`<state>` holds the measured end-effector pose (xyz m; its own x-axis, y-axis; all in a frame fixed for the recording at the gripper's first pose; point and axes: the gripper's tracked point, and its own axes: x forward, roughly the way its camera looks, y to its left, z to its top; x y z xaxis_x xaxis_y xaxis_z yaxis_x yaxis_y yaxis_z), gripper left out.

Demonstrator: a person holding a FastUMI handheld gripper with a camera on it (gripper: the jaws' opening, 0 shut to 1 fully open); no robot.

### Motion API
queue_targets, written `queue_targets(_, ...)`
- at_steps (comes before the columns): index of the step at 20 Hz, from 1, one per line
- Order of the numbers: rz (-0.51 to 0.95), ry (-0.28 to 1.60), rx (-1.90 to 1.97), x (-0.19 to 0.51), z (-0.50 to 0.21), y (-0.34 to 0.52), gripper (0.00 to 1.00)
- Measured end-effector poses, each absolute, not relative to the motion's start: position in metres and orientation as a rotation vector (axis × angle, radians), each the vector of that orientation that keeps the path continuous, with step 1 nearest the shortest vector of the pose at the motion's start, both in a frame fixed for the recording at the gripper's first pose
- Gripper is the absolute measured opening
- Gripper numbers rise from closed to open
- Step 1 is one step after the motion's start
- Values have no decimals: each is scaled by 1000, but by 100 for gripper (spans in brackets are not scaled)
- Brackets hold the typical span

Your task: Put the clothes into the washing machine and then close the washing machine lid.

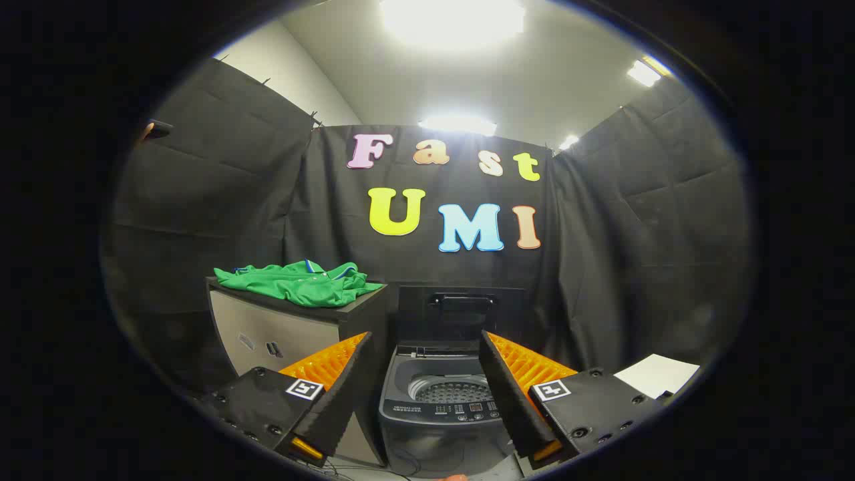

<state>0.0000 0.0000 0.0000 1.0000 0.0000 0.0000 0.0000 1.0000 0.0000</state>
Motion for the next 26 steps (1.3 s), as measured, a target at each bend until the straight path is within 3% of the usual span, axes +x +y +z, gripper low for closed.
queue_targets(26,-2,21,-1,-9,0,0,98)
